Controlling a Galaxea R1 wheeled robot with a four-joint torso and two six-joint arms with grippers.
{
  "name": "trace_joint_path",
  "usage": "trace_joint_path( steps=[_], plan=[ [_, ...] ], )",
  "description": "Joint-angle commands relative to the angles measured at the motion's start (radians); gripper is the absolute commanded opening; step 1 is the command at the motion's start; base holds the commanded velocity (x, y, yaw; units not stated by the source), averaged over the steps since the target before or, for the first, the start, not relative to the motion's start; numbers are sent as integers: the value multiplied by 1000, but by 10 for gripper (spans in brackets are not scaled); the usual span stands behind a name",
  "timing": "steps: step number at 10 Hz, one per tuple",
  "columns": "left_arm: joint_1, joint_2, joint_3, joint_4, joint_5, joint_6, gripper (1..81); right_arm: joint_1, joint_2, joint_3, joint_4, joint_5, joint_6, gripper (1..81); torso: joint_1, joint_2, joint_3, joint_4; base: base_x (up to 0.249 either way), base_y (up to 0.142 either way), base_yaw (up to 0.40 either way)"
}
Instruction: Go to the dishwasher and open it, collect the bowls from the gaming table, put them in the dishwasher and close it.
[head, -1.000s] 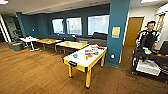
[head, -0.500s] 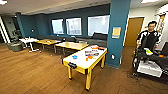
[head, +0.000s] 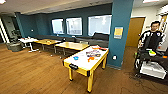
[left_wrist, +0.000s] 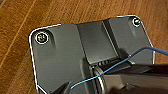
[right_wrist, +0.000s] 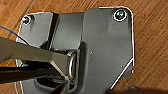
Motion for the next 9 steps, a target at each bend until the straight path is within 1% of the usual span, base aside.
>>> trace_joint_path(
  steps=[1, 4, 9],
  plan=[
    [-54, -2, -2, -4, 50, 5, 811, 39, 0, -1, -1, -50, -3, 811, 0, 0, 0, 0, 121, 67, 0],
    [-54, -2, -2, -4, 50, 5, 811, 38, 0, -1, -1, -50, -3, 811, -1, 0, 0, 0, 147, 67, 0],
    [-54, -2, 0, -4, 48, 5, 811, 39, 0, -1, -1, -50, -3, 811, 0, 0, 0, 0, 195, 72, 0]
  ],
)
